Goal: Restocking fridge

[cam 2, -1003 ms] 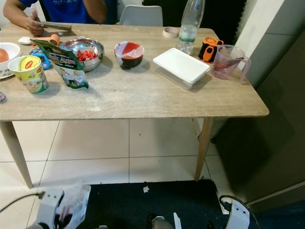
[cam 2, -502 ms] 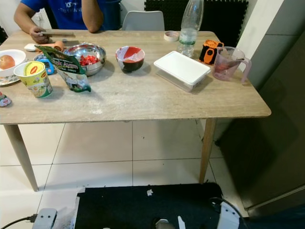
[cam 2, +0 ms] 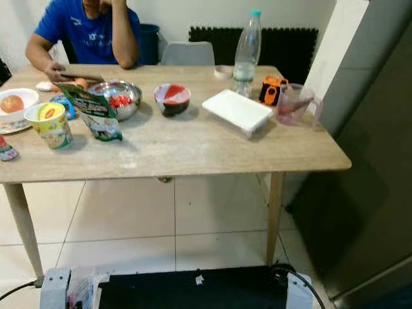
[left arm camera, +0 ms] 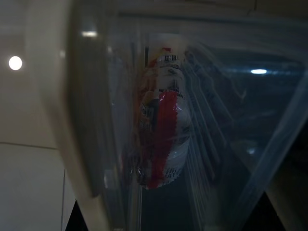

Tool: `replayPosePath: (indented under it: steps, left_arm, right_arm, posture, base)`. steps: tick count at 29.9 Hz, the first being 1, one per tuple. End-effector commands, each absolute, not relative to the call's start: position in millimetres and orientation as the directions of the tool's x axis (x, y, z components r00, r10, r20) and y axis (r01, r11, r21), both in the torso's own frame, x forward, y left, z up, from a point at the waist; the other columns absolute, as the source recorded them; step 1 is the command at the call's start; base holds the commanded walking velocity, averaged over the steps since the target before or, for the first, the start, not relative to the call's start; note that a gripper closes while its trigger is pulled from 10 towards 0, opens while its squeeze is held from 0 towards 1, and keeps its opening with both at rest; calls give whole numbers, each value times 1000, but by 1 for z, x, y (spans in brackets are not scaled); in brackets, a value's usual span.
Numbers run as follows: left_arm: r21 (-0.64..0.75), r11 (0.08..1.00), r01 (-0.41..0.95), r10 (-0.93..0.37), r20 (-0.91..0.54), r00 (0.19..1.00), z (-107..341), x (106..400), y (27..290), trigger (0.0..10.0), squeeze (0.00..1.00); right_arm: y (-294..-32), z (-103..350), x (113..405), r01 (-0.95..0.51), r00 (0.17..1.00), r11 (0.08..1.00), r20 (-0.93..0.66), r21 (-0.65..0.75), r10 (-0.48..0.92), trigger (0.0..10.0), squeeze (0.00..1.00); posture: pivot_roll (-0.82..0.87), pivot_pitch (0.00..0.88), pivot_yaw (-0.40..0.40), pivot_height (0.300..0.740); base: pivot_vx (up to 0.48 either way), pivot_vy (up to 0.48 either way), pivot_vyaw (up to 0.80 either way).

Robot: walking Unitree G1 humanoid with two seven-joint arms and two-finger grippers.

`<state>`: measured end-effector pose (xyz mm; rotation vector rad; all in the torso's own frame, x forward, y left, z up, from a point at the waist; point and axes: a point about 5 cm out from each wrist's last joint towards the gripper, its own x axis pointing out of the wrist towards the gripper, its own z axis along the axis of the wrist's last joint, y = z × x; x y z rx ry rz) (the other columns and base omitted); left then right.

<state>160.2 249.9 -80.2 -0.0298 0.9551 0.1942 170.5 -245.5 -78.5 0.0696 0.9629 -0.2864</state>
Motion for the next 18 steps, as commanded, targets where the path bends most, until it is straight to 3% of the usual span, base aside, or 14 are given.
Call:
replayPosePath:
  steps: [1, 11, 18]
  left_arm:
    - [49, 983, -174, 139, -822, 552, -83, 159, 244, 10000, 0]
    - [20, 997, -78, 59, -839, 541, -87, 157, 228, 10000, 0]
    - [4, 1000, 23, -8, -862, 507, -91, 153, 220, 10000, 0]
  right_arm:
    - [-247, -77, 173, 283, 532, 956, -817, -75, -221, 10000, 0]
    - [-256, -65, 193, 273, 571, 958, -787, -88, -236, 10000, 0]
    - [-256, -70, 183, 272, 552, 956, -796, -109, -248, 10000, 0]
  posture:
    - [2, 0, -20, 740]
    - [-24, 29, 2, 740]
    - [-35, 45, 3, 740]
  base:
    - [0, 0, 0]
    - [0, 0, 0]
    - [0, 0, 0]
